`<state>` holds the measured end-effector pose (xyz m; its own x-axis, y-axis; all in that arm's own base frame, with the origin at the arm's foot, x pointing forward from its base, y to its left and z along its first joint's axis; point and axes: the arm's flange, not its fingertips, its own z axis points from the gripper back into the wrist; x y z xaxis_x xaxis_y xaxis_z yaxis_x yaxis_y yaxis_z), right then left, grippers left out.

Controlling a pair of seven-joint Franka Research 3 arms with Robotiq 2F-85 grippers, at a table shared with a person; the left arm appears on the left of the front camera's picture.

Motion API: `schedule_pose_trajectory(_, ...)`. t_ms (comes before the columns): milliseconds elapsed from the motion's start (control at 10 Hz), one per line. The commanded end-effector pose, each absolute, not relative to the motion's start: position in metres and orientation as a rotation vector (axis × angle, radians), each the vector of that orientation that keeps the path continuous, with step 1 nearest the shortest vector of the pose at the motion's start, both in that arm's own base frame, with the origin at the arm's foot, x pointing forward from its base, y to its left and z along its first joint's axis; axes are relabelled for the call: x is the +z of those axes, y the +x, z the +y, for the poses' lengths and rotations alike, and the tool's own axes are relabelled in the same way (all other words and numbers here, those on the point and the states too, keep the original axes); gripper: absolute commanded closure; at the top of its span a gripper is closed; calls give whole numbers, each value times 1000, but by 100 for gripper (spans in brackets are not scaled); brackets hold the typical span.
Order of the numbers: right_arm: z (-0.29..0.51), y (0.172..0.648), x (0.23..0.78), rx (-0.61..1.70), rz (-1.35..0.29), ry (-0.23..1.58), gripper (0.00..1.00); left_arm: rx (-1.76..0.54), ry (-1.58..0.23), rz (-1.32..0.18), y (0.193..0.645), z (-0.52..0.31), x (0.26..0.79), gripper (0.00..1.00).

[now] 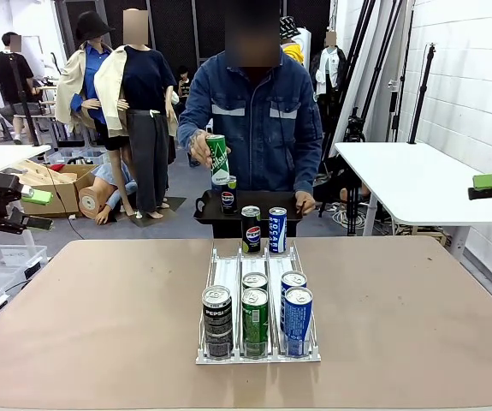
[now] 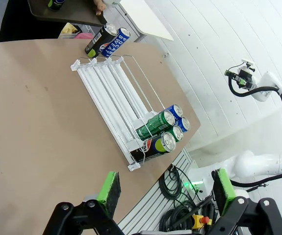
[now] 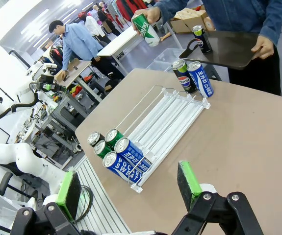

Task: Retrieve and hand over the desired beverage to the person.
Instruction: Pick up another can of the same type that the person held from the Automatic Can Dispenser.

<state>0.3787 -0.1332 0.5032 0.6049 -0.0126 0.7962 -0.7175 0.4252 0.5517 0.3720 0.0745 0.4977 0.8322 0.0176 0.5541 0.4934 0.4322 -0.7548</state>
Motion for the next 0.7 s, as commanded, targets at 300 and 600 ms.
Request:
schedule_pose_trajectory(300,-132,379,504,514,-830,1061,0,-323,-1086,-532,369,77,499,0)
schedule_pose_trajectory(600,-132,379,504,514,-830,1061,0,-323,-1086,-532,369,77,499,0)
